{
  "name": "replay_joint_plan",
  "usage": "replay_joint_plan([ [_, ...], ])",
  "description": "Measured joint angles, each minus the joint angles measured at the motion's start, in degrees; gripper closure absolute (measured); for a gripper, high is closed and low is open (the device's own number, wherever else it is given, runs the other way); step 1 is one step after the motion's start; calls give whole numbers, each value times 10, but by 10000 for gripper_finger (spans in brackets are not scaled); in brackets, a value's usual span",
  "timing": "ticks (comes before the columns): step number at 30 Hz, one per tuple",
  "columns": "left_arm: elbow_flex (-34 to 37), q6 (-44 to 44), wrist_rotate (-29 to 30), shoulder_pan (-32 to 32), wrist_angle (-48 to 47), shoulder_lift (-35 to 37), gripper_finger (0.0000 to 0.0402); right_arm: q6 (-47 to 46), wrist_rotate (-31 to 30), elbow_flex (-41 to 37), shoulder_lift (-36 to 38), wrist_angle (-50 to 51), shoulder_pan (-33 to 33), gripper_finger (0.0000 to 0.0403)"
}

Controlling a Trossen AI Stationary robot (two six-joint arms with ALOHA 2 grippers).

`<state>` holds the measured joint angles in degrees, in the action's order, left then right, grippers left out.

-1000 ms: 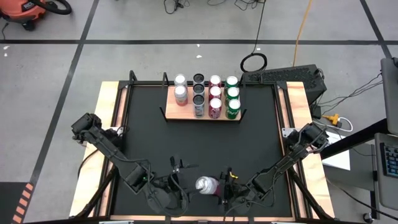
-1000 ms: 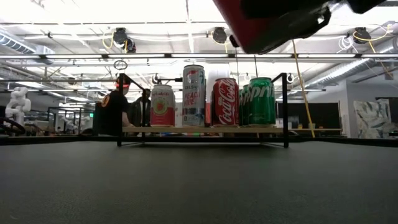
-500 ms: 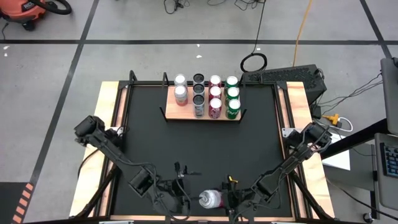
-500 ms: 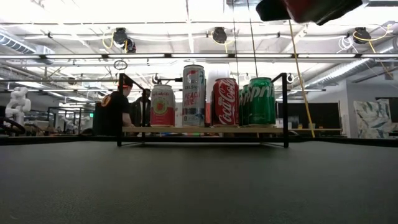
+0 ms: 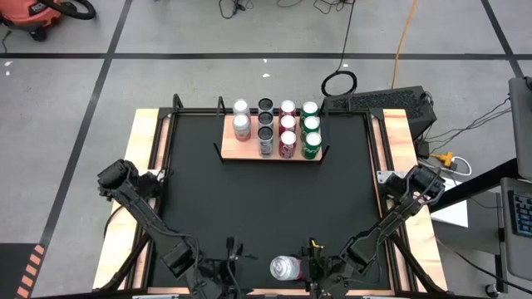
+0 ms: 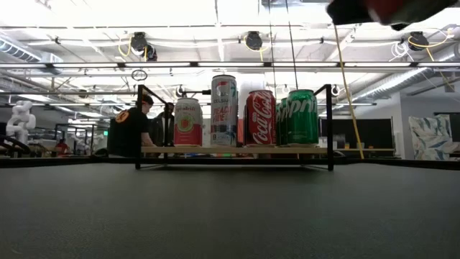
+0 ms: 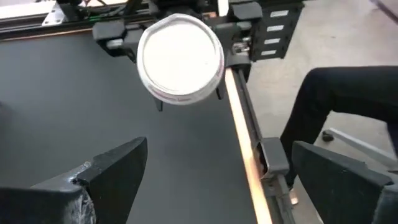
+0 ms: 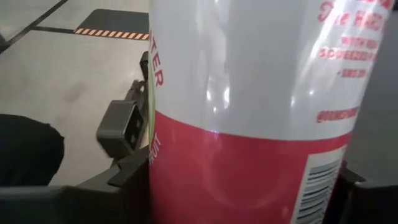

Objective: Place canned beverage on shelf
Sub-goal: Put the pink soda can on the shelf

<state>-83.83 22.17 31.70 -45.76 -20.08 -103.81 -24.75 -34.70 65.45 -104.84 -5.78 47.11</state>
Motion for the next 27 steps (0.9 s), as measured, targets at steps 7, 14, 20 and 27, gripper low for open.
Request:
replay_joint_plan([
  [7,1,29,16,-2,4,-3,4,24,-2,0,0,-6,-1,126],
  [14,1,30,19,16,34,-3,4,51,-2,0,0,-22,-1,126],
  [20,0,5,-18,39,57,-3,4,64,-2,0,0,-30,-3,126],
  [27,0,-69,-80,65,91,-3,4,64,-2,0,0,-30,-17,126],
])
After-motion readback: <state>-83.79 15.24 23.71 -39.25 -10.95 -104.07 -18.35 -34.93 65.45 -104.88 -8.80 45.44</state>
